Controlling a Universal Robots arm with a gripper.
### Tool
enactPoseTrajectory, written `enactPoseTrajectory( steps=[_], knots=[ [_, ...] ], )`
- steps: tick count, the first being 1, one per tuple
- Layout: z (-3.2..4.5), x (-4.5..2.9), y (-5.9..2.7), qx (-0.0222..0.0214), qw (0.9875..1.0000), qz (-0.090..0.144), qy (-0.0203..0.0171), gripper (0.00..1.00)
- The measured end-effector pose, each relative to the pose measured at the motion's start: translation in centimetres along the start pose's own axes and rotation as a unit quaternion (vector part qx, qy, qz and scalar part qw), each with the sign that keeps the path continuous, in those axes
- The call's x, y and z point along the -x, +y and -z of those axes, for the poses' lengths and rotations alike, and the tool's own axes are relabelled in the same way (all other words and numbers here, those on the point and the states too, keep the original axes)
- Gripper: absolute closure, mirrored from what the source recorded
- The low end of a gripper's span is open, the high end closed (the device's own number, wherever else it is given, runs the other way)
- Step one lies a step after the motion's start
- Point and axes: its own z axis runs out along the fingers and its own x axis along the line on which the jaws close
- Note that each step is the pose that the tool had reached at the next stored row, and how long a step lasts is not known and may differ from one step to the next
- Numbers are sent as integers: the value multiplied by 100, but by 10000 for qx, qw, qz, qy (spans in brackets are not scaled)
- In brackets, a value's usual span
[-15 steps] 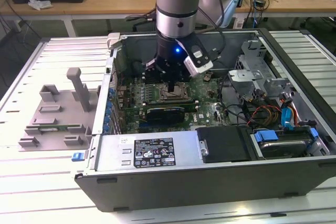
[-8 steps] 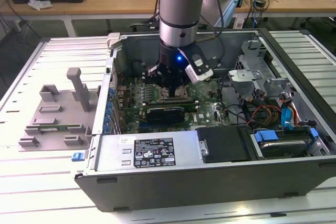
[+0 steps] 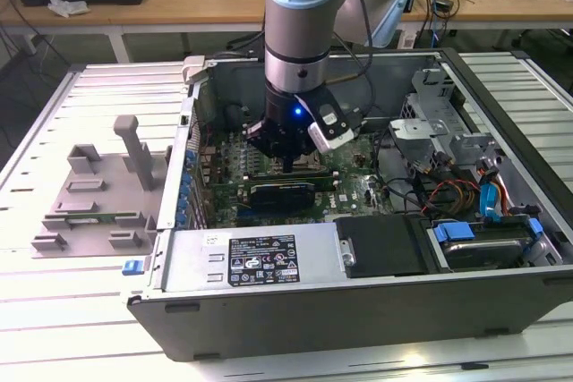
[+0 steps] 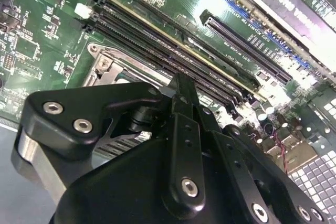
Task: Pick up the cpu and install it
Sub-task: 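Install the second cpu locking lever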
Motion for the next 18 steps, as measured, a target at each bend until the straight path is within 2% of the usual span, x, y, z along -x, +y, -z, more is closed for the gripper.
enactPoseTrajectory(
  steps=[3,6,8,9,10,11,13,15,18],
  knots=[
    [-8,-37,1,29,10000,2,-15,89],
    [-20,-137,2,55,10000,7,-53,89],
    [-39,-208,-19,133,9999,11,-82,89],
    [-44,-219,-37,192,9998,16,-108,89],
    [-45,-230,-56,279,9995,20,-135,89],
    [-47,-240,-67,344,9993,23,-153,89],
    [-51,-261,-86,441,9989,28,-181,89],
    [-66,-293,-121,492,9986,34,-209,89],
    [-86,-297,-129,510,9984,36,-223,89]
  ],
)
